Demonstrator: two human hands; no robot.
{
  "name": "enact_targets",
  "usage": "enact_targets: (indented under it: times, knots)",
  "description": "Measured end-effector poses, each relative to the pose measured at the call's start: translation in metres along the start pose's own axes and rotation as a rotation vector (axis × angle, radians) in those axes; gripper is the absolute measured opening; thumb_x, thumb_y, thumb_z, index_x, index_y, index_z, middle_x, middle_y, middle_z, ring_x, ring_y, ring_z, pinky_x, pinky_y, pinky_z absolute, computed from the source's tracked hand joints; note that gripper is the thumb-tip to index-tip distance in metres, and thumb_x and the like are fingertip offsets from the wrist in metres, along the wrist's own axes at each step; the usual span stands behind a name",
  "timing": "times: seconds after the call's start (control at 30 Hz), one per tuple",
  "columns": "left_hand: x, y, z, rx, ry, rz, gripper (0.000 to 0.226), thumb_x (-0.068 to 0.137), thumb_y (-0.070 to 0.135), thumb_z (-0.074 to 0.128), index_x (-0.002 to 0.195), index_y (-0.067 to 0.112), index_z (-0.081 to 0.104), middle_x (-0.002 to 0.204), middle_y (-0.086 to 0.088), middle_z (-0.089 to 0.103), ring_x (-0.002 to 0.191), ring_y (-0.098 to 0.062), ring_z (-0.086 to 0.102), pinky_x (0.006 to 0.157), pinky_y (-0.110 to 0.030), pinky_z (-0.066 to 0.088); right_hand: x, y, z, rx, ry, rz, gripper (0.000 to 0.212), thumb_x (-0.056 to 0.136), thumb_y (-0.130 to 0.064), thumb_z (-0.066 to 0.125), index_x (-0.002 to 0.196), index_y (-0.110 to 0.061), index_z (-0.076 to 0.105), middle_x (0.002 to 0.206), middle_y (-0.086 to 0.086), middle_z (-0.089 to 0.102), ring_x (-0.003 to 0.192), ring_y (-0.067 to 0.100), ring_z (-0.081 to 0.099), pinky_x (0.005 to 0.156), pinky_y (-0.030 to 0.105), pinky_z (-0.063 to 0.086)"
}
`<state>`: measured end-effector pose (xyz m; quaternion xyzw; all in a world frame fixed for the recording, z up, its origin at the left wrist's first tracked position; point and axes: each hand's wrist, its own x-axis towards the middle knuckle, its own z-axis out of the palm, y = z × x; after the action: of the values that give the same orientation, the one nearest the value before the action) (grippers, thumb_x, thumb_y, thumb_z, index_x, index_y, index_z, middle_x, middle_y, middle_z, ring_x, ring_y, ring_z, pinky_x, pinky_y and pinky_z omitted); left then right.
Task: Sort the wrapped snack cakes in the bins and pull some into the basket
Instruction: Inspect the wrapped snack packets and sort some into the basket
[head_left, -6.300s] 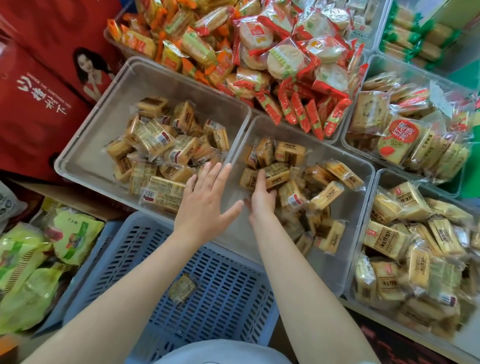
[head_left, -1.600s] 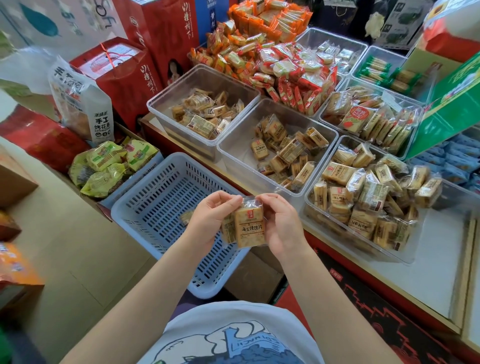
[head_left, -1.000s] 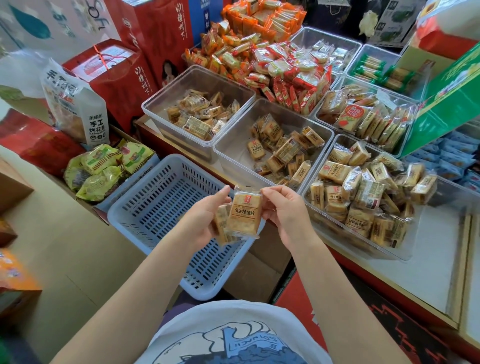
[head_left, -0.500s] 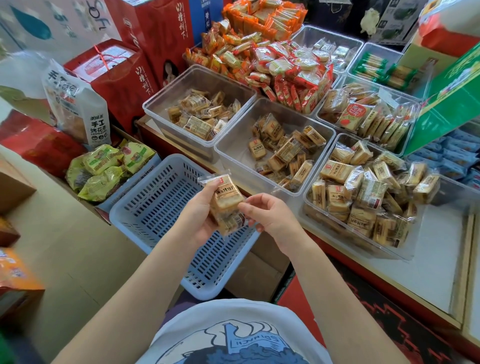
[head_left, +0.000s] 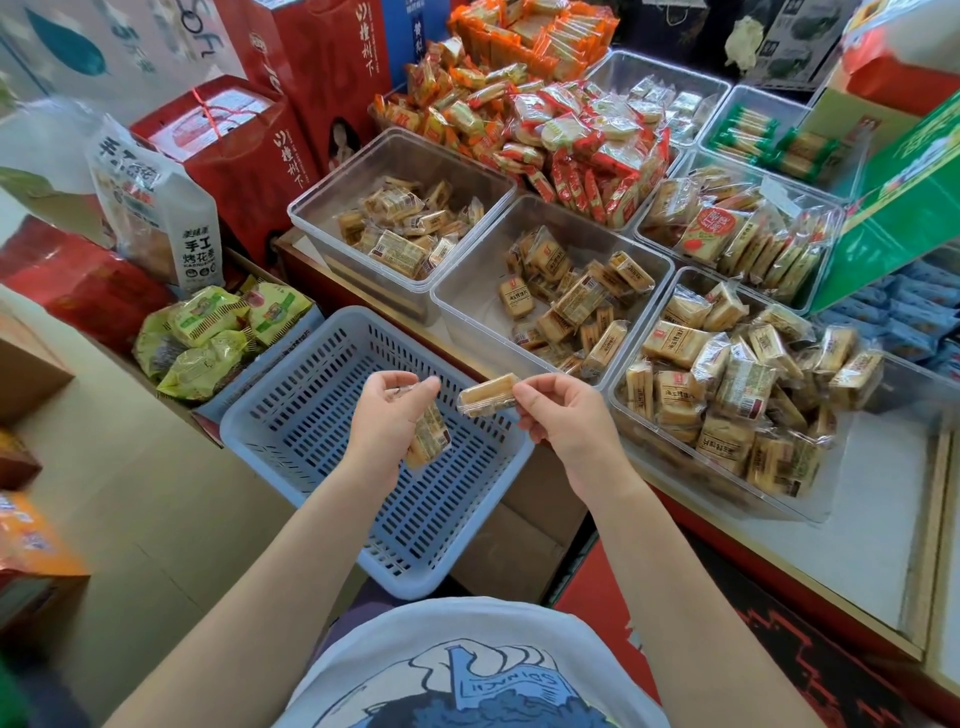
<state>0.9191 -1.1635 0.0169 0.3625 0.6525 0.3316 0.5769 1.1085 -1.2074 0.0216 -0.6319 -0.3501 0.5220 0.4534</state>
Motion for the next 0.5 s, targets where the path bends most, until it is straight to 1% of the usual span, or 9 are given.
enact_targets:
  times: [0.03, 0.1, 0.17, 0.2, 0.23, 0.3, 0.37, 0.43, 0.5]
  knots:
    - [0.004, -0.001, -0.002, 0.025, 0.011, 0.011, 0.021, 0.099, 0.021, 0.067, 0.116, 0.021, 0.055, 0.116, -0.011, 0.062, 0.094, -0.027, 0.064, 0.065, -0.038, 0.057, 0.0, -0.001, 0.0, -0.031, -0.002, -0.005, 0.008, 0.096, -0.018, 0.07, 0.098, -0.01, 0.071, 0.082, 0.001, 0.069, 0.074, 0.01, 0.062, 0.069, 0.024, 0.05]
    - [0.008, -0.002, -0.004, 0.061, 0.0, 0.029, 0.022, 0.101, 0.007, 0.057, 0.116, 0.024, 0.054, 0.115, -0.011, 0.059, 0.09, -0.027, 0.063, 0.056, -0.032, 0.053, 0.0, -0.003, 0.0, -0.083, -0.024, -0.01, 0.01, 0.094, -0.022, 0.072, 0.095, -0.012, 0.071, 0.091, 0.001, 0.071, 0.086, 0.012, 0.065, 0.08, 0.024, 0.053]
    - [0.008, -0.003, -0.006, 0.087, -0.067, 0.044, 0.024, 0.102, 0.006, 0.055, 0.114, 0.027, 0.055, 0.114, -0.01, 0.059, 0.092, -0.028, 0.064, 0.057, -0.035, 0.055, 0.0, -0.004, 0.0, -0.06, -0.086, 0.001, 0.009, 0.094, -0.02, 0.071, 0.093, -0.011, 0.07, 0.106, 0.002, 0.073, 0.101, 0.016, 0.068, 0.092, 0.028, 0.054]
    - [0.005, -0.001, -0.006, 0.088, -0.105, 0.044, 0.022, 0.102, 0.008, 0.056, 0.113, 0.027, 0.056, 0.113, -0.01, 0.059, 0.092, -0.029, 0.065, 0.059, -0.037, 0.056, 0.001, -0.004, 0.001, -0.047, -0.125, 0.011, 0.009, 0.096, -0.019, 0.07, 0.091, -0.011, 0.068, 0.11, 0.003, 0.073, 0.104, 0.016, 0.068, 0.094, 0.028, 0.055]
    - [0.003, 0.0, -0.005, 0.078, -0.14, 0.037, 0.018, 0.103, 0.011, 0.056, 0.113, 0.026, 0.057, 0.112, -0.011, 0.061, 0.092, -0.029, 0.065, 0.062, -0.04, 0.057, 0.002, -0.004, 0.001, -0.056, -0.15, 0.02, 0.01, 0.097, -0.019, 0.067, 0.091, -0.012, 0.066, 0.109, 0.004, 0.073, 0.102, 0.015, 0.068, 0.091, 0.027, 0.056]
    - [-0.003, 0.004, -0.001, 0.045, -0.206, 0.002, 0.01, 0.104, 0.022, 0.056, 0.114, 0.022, 0.057, 0.112, -0.013, 0.063, 0.091, -0.027, 0.065, 0.072, -0.047, 0.061, 0.003, -0.004, 0.002, -0.134, -0.145, 0.037, 0.015, 0.101, -0.023, 0.063, 0.093, -0.01, 0.062, 0.097, 0.004, 0.07, 0.089, 0.013, 0.066, 0.076, 0.021, 0.056]
    - [-0.007, 0.008, 0.004, 0.028, -0.276, -0.042, 0.024, 0.102, 0.038, 0.058, 0.116, 0.019, 0.058, 0.114, -0.013, 0.064, 0.094, -0.026, 0.066, 0.087, -0.051, 0.059, 0.003, -0.003, 0.004, -0.197, -0.109, 0.069, 0.019, 0.104, -0.027, 0.058, 0.095, -0.01, 0.057, 0.088, 0.003, 0.064, 0.078, 0.01, 0.06, 0.06, 0.015, 0.05]
    - [-0.01, 0.01, 0.006, 0.059, -0.345, -0.057, 0.039, 0.092, 0.05, 0.064, 0.114, 0.018, 0.06, 0.108, -0.01, 0.067, 0.094, -0.026, 0.068, 0.089, -0.05, 0.06, 0.003, -0.001, 0.006, -0.183, -0.094, 0.109, 0.021, 0.106, -0.029, 0.054, 0.096, -0.011, 0.056, 0.089, 0.005, 0.064, 0.077, 0.011, 0.06, 0.059, 0.018, 0.05]
    - [-0.011, 0.009, 0.007, 0.09, -0.408, -0.031, 0.037, 0.086, 0.047, 0.071, 0.108, 0.018, 0.062, 0.1, -0.007, 0.069, 0.089, -0.022, 0.069, 0.082, -0.045, 0.059, 0.002, -0.001, 0.006, -0.159, -0.082, 0.133, 0.023, 0.107, -0.032, 0.051, 0.098, -0.011, 0.056, 0.092, 0.008, 0.065, 0.082, 0.015, 0.062, 0.069, 0.026, 0.055]
